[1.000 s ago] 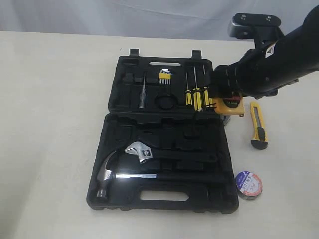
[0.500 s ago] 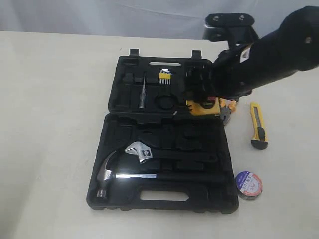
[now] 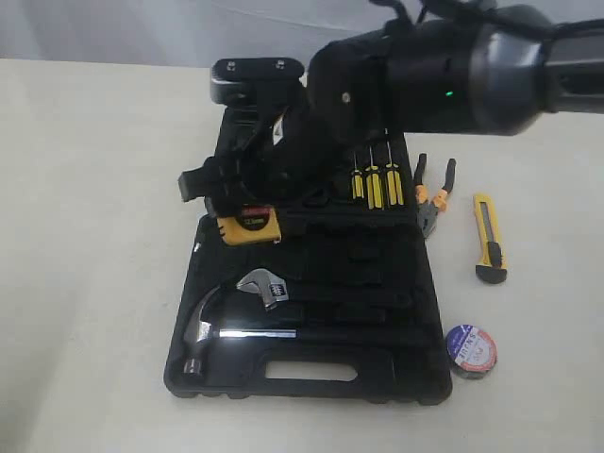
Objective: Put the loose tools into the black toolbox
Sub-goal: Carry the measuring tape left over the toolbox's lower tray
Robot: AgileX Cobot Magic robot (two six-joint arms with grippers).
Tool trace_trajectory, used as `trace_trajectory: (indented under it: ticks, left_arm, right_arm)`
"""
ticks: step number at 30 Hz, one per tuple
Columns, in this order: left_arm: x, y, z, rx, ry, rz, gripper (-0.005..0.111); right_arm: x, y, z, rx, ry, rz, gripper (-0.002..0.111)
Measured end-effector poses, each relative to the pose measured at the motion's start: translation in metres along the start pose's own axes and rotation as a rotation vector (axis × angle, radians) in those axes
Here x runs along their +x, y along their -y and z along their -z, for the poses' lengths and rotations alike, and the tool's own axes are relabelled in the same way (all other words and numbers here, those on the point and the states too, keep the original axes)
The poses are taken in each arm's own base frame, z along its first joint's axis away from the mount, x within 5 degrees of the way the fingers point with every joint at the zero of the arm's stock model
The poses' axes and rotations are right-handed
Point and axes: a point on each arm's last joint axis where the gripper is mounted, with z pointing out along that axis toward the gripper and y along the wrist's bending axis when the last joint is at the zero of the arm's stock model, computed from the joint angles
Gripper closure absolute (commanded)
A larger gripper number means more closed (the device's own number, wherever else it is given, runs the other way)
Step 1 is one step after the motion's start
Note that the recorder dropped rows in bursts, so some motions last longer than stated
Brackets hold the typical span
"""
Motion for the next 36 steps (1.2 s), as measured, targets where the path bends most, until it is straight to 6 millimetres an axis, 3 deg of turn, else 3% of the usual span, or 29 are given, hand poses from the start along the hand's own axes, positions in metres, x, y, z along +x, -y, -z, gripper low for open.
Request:
trace_trajectory:
  ticks: [13,16,21,34,36]
  left_arm:
    - [0.0,0.0,0.0,0.0,0.0,0.0,0.107]
    - [0.0,0.0,0.0,0.0,0.0,0.0,0.107]
    - [0.0,0.0,0.0,0.0,0.0,0.0,0.107]
    - [0.0,0.0,0.0,0.0,0.0,0.0,0.107]
    - [0.0,0.0,0.0,0.0,0.0,0.0,0.107]
  right_arm:
    - [-0.01,-0.003,-0.07,0.028,-0.057,-0.03,0.108]
    - [-0.01,-0.002,-0.08,0.035,-0.065,-0.023,0.098]
    - [-0.013,-0.004,-0.082,0.038,-0.063,-0.026,0.065]
    - [-0.009,-0.002,-0.08,0.073,-0.137,-0.027,0.063]
    - [-0.009,-0.002,-0.08,0.074,-0.138,-0.026,0.055]
